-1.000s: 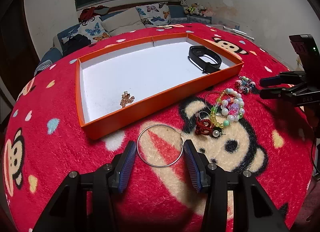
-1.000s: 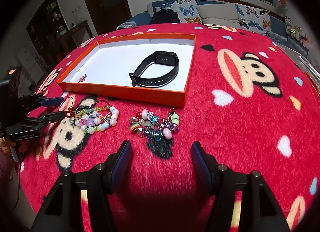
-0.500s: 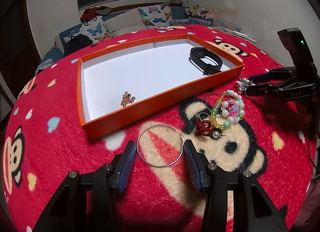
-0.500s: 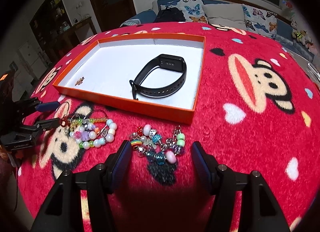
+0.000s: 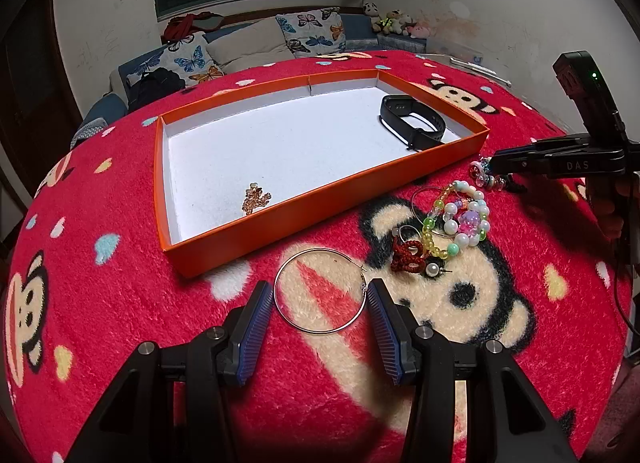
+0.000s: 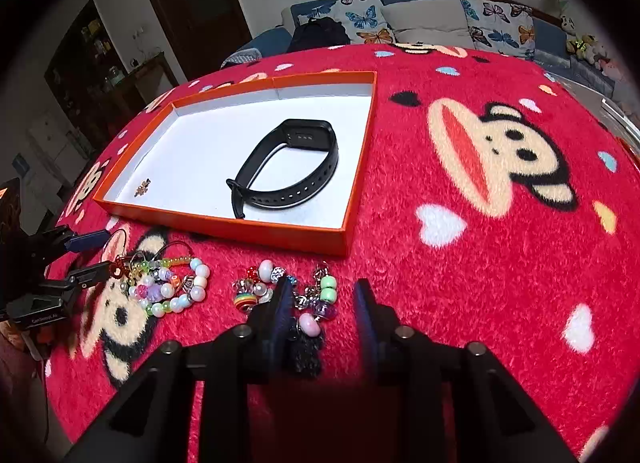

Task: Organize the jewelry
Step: 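Move the left tool to the silver hoop earring while the right tool grasps the charm bracelet, then lift the hoop earring with the left tool while the right tool carries the bracelet into the box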

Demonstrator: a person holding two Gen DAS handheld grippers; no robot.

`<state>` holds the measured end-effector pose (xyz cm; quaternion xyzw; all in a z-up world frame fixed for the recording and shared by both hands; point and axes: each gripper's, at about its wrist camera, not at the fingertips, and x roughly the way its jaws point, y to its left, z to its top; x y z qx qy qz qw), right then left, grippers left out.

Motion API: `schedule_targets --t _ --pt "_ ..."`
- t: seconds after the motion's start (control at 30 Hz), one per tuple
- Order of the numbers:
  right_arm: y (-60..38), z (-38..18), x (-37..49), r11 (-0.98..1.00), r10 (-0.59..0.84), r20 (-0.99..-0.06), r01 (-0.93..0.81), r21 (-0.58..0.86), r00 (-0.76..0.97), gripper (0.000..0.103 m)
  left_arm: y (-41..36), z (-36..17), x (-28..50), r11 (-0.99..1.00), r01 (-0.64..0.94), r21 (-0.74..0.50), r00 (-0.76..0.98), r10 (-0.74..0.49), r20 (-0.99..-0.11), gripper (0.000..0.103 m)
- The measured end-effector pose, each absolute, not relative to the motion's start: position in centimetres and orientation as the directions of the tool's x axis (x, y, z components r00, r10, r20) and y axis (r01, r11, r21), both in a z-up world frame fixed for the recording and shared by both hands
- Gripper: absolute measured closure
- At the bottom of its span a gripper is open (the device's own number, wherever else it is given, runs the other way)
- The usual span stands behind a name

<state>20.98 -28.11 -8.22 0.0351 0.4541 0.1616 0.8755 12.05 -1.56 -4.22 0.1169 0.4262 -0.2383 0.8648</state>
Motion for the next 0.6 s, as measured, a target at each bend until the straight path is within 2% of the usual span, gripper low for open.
schedule_targets --t 0.03,0.1,0.17,0.4,0.6 --pt "-28.1 -8.2 20.9 0.946 0.312 -0.787 -0.252 0.204 0.533 0.071 -1.5 -4.2 12.0 0.859 0.511 -0.002 0.523 -0.313 -0.793 0.051" --pt "-27.7 -8.1 20.5 0.947 0.3 -0.793 -0.266 0.181 0.53 0.082 -1.6 -4.2 12.0 0.86 0.511 -0.002 0.524 -0.313 -0.792 0.051" --pt "-27.3 -8.0 19.9 0.947 0.287 -0.797 -0.28 0.155 0.531 0.086 -1.5 -4.2 12.0 0.86 0.51 -0.002 0.525 -0.313 -0.792 0.051" --pt "-27.7 -7.7 19.4 0.949 0.275 -0.799 -0.283 0.137 0.535 0.086 -1.5 -4.2 12.0 0.861 0.508 -0.006 0.523 -0.314 -0.792 0.051" --pt "-27.9 -8.3 20.5 0.946 0.307 -0.798 -0.257 0.197 0.518 0.086 -1.5 -4.2 12.2 0.862 0.507 -0.008 0.523 -0.315 -0.792 0.051"
